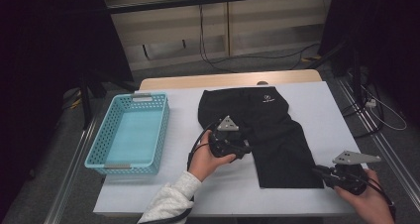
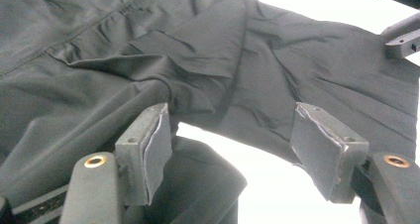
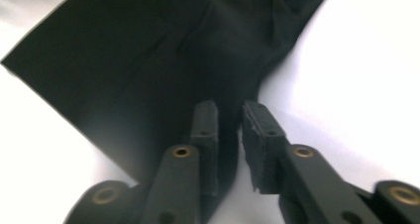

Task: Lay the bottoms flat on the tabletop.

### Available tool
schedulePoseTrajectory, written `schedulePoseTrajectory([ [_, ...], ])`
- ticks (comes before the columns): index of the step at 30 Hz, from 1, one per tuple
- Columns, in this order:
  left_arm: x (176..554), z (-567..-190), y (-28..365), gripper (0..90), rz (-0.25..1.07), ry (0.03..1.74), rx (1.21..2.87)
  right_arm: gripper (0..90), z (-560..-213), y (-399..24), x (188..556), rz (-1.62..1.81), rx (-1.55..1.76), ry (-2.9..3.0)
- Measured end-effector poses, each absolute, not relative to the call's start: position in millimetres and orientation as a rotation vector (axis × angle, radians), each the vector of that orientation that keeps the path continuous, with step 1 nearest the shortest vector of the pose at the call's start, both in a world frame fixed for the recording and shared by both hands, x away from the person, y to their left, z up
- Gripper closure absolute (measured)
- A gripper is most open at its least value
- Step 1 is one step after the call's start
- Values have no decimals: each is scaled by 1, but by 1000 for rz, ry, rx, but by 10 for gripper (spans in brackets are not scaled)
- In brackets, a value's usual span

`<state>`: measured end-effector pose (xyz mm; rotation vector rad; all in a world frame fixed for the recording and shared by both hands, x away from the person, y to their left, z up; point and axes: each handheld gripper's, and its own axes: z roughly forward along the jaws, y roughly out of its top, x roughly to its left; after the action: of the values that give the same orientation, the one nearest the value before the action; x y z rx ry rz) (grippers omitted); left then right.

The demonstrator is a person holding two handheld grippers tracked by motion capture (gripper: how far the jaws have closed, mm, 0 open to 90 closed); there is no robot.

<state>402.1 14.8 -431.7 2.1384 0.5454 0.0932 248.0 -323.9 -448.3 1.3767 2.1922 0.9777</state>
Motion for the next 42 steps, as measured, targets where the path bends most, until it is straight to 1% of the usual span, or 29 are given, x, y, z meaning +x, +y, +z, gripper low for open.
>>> schedulePoseTrajectory([
  [1, 403, -431, 16, 316, 91, 541, 2144, 690, -447, -322, 250, 989, 1374, 2187],
  [2, 403, -431, 16, 315, 94, 544, 2145, 652, -446, -320, 251, 989, 1371, 2170],
  [3, 403, -431, 16, 312, 96, 546, 2144, 646, -446, -318, 254, 987, 1373, 2165],
  [5, 403, -431, 17, 301, 97, 553, 2142, 555, -445, -311, 262, 983, 1360, 2149],
  [7, 404, -431, 18, 297, 94, 556, 2147, 545, -445, -306, 267, 988, 1347, 2150],
  [13, 405, -428, 23, 262, 111, 564, 2140, 417, -447, -299, 283, 1027, 1367, 2115],
  [18, 408, -423, 33, 228, 115, 588, 2133, 359, -447, -293, 288, 1070, 1358, 2109],
  [20, 410, -422, 37, 214, 126, 602, 2124, 317, -446, -289, 290, 1073, 1348, 2107],
  [23, 412, -420, 44, 197, 134, 626, 2122, 296, -447, -284, 294, 1076, 1345, 2108],
  [33, 418, -423, 67, 157, 169, 711, 2104, 275, -448, -265, 310, 1079, 1311, 2135],
  [42, 418, -424, 75, 132, 190, 728, 2105, 251, -451, -254, 320, 1074, 1289, 2160],
])
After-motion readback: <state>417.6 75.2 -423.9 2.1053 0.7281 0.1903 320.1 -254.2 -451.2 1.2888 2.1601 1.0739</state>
